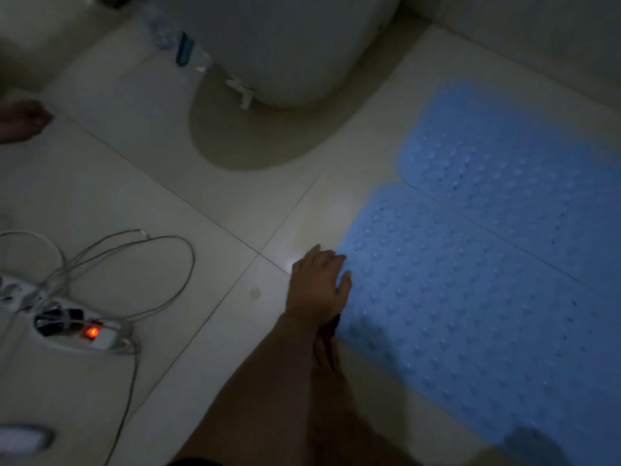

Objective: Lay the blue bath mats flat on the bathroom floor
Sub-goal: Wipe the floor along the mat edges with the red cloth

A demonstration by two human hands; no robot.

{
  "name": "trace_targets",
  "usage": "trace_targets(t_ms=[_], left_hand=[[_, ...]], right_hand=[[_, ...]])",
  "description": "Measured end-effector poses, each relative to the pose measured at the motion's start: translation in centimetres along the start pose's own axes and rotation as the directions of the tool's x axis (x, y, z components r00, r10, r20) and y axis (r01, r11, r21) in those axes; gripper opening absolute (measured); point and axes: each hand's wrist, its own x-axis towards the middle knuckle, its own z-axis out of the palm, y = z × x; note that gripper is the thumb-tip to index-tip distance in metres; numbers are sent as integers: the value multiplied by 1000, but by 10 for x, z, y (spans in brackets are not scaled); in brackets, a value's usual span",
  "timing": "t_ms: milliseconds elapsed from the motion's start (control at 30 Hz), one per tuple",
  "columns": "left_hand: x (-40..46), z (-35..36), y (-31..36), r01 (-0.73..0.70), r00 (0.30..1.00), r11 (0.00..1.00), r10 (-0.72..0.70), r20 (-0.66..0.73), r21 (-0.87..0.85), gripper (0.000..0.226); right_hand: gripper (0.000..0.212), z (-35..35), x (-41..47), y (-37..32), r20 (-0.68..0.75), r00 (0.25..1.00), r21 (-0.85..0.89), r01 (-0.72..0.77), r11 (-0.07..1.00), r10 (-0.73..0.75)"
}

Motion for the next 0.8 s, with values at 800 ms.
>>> trace_targets(t_ms=[800], left_hand=[[22, -71, -28, 448, 894, 892, -445, -58, 58, 41]], right_hand=[[80, -25, 182, 49, 466, 878, -104, 177, 979, -109]])
